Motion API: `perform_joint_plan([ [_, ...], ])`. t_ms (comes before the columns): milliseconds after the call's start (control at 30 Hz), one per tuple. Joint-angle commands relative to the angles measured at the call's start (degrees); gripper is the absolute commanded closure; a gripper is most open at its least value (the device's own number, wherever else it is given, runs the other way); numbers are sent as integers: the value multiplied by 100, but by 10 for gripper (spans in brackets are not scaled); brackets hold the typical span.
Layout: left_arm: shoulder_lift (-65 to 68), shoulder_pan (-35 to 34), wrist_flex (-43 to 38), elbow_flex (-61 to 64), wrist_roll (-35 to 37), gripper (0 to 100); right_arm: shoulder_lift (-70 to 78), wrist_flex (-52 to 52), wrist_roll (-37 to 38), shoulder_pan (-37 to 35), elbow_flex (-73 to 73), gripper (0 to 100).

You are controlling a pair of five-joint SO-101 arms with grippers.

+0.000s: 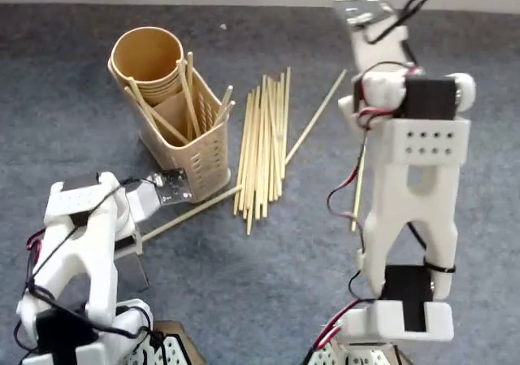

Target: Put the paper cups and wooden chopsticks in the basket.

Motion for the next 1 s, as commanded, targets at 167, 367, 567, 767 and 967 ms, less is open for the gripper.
perform_joint_plan([
  [167,585,593,-176,-31,-765,614,857,-549,369,980,-189,786],
  [367,1165,585,-519,-171,-756,658,1727,-1191,431,1508,-198,786],
  [567,1490,576,-571,-716,-79,905,2079,-1323,440,1569,-198,786],
  [767,2132,303,-985,-1393,738,971,2352,-1508,440,1578,-198,786],
  [967,2396,-66,-967,-1754,853,994,2396,-1516,440,1569,-198,786],
])
